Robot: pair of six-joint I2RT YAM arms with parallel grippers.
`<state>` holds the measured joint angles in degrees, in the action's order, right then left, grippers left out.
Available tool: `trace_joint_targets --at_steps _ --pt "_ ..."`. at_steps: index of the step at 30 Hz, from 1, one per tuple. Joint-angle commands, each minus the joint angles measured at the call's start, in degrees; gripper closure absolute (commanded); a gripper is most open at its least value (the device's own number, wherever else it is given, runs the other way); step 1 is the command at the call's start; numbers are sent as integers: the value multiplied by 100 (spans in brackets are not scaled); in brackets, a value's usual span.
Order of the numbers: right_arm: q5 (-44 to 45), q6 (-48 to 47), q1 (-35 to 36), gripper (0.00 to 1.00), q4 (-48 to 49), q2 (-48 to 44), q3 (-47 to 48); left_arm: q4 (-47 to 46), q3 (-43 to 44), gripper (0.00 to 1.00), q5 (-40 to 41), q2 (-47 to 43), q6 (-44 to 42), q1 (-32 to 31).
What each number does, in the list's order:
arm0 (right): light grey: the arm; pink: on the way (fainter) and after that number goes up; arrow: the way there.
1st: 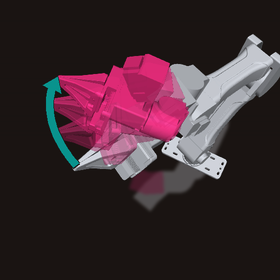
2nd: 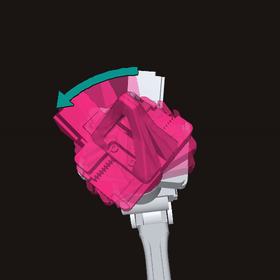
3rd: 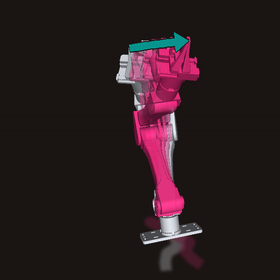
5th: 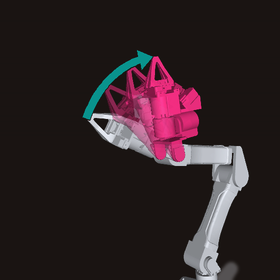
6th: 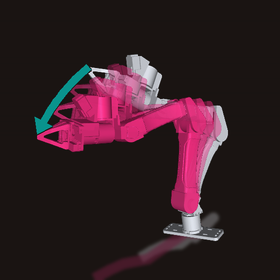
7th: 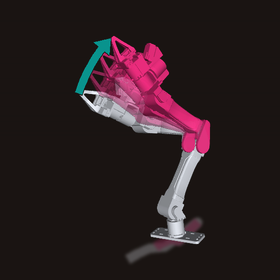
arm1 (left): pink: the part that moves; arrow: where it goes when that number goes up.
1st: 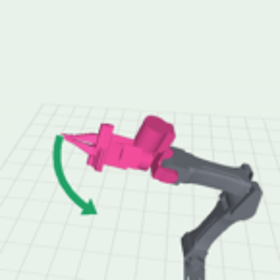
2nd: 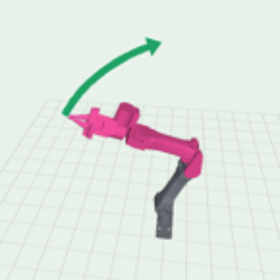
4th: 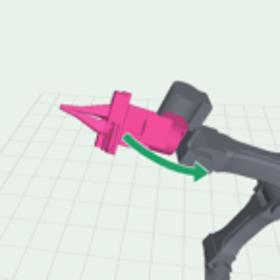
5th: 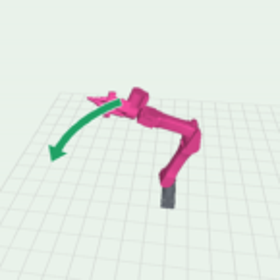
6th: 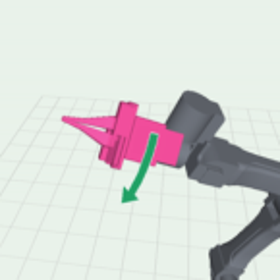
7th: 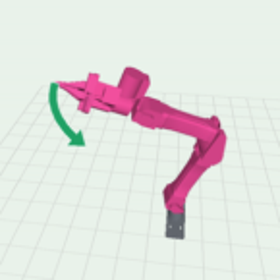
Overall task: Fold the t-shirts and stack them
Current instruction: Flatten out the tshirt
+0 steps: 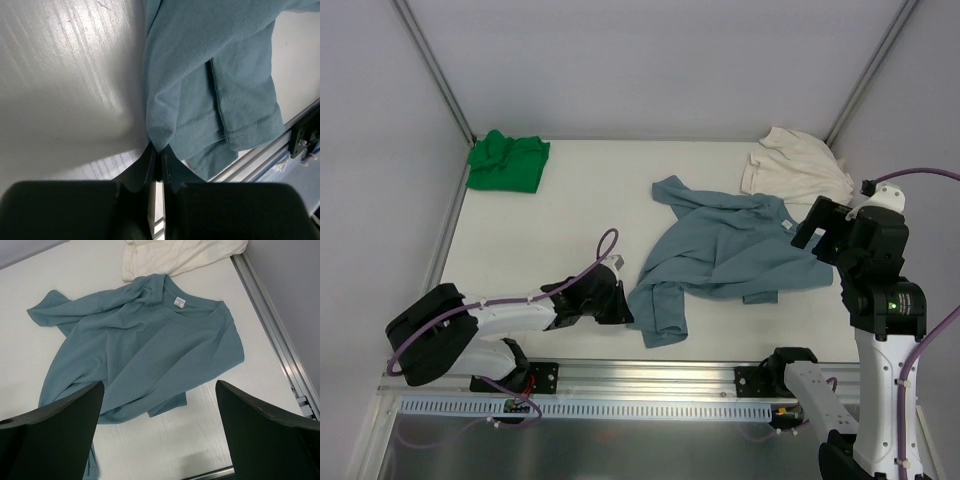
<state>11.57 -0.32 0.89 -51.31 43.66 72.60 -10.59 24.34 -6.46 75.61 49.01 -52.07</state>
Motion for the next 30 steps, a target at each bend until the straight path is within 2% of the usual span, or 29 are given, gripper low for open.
trace_joint_targets --at_steps 1,3,7,11,14,20,29,30 --pt "82 -47 -36 0 103 -15 -44 1002 360 100 609 -353 -356 -153" --pt "47 -39 -27 0 130 -6 -79 1531 702 100 952 -731 -524 -189" --pt "12 -30 -36 1 165 11 -132 3242 1625 100 2030 -1417 -1312 -189" --pt "-15 -12 -27 1 183 37 -149 4263 2923 100 2753 -1769 -2052 -145" --pt "-76 14 -27 1 218 46 -202 4687 3505 100 3036 -1761 -2440 -101" --pt "-77 5 -27 0 218 46 -246 4926 3894 100 3291 -1734 -2871 -66" --pt "-50 -47 -36 1 218 81 -255 5172 3552 100 3582 -1936 -2898 -57" --pt "-50 -47 -27 1 244 90 -264 5181 3491 81 3573 -1954 -2837 -57"
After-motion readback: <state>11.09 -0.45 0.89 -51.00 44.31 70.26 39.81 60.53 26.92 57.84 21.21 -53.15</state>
